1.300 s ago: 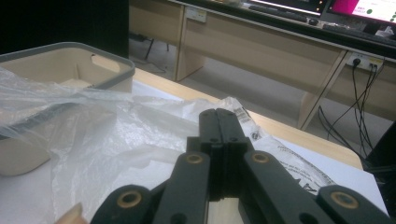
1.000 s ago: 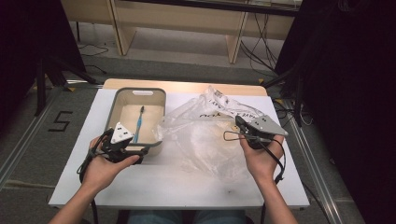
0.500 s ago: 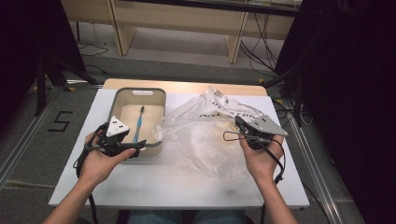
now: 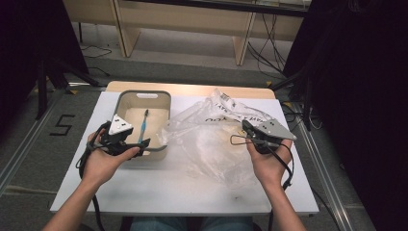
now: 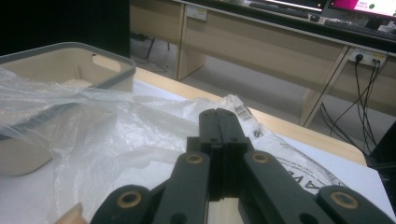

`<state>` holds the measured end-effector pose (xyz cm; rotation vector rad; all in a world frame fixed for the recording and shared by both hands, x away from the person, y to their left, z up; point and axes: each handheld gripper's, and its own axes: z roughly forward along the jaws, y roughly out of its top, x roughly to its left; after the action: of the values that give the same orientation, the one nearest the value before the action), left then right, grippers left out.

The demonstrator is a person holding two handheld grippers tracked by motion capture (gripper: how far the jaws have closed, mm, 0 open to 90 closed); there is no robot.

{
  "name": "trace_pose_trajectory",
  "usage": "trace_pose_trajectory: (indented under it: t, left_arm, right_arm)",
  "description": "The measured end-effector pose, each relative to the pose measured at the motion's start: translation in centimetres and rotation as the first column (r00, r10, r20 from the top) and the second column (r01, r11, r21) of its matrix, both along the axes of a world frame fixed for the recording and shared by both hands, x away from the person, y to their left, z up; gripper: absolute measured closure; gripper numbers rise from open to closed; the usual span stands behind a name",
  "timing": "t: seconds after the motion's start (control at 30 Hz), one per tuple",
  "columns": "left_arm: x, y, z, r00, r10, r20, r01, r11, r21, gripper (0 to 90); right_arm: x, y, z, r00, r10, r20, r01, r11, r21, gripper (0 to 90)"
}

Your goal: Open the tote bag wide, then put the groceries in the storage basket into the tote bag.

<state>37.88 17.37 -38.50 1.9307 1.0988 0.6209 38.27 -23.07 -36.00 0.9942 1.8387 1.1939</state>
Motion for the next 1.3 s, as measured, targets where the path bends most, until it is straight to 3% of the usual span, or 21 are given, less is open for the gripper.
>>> trace_pose_trajectory:
  t: [0.67,0.93,1.13,1.3]
  left_arm:
    - [1.3,-0.1,0.1,0.9997,0.026,0.001,-0.026,0.9996,-0.004,29.4]
    - [1.6,0.3,0.0,0.9982,0.057,-0.017,-0.058,0.9983,-0.007,31.3]
    - [2.9,0.5,0.3,0.9954,0.093,-0.023,-0.093,0.9957,0.005,32.5]
    - [4.7,0.4,0.1,0.9916,0.11,-0.068,-0.107,0.9934,0.041,36.2]
  right_arm:
    - [0.0,-0.3,-0.1,1.0,-0.003,-0.003,0.003,1.0,0.004,90.0]
    - [-0.1,-0.3,-0.2,1.0,0.001,-0.008,-0.001,1.0,0.005,90.0]
    - [-0.2,-0.4,0.0,0.9999,0.001,-0.01,-0.001,1.0,0.015,90.0]
    - [-0.2,-0.3,0.0,0.9998,0.005,-0.017,-0.005,1.0,0.017,90.0]
